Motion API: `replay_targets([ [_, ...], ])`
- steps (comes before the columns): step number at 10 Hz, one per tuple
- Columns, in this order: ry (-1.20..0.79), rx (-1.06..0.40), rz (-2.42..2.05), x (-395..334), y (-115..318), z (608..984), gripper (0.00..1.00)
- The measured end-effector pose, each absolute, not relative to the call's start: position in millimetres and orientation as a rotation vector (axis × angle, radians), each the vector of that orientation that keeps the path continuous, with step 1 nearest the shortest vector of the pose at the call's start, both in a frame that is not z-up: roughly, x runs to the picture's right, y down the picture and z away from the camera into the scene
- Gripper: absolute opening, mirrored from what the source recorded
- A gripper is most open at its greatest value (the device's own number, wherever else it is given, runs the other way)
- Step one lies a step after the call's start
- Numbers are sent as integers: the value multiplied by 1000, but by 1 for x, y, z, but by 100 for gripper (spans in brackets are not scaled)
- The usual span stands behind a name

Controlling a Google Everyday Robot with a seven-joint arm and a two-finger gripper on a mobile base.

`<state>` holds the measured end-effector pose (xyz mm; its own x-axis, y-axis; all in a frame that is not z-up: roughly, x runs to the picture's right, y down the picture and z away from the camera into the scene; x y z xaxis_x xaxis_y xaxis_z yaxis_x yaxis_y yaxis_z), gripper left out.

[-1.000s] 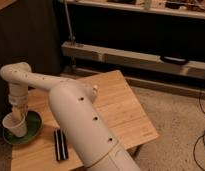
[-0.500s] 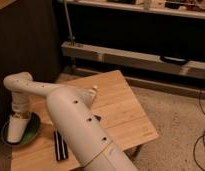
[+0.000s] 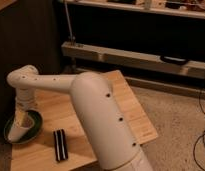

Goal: Place the ceramic cup in the ceramic bowl

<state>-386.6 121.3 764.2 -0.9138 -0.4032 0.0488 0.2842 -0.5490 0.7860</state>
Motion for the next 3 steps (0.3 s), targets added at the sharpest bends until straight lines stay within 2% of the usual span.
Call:
replay_targets([
  [3,-1167,224,-2453,-380,112,757,80],
])
